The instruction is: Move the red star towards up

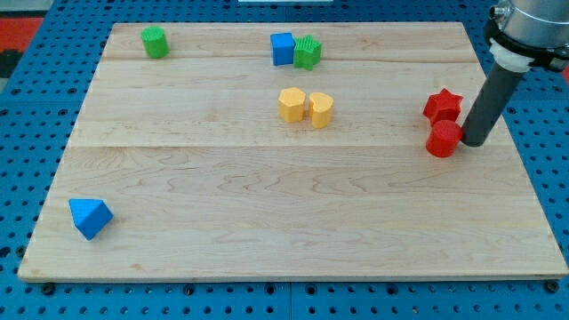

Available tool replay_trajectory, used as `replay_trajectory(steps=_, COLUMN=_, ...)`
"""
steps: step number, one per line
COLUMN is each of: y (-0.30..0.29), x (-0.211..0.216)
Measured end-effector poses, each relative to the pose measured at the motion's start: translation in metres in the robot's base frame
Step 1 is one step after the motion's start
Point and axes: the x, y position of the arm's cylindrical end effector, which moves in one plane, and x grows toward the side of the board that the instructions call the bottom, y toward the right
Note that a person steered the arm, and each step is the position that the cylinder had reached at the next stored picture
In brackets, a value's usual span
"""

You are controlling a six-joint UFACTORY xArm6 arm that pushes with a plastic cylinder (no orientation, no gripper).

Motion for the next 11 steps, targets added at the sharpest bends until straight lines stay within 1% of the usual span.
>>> replay_trajectory(steps=2, y=0.006, x=-0.003)
replay_trajectory(steps=4, y=0.041, x=-0.036)
replay_trajectory(steps=5, y=0.041, x=-0.037)
replay_trajectory(steps=7, y=-0.018, x=-0.043)
replay_trajectory(steps=10, y=-0.022, x=-0.031)
replay_trajectory(steps=11, y=-0.049, x=-0.02)
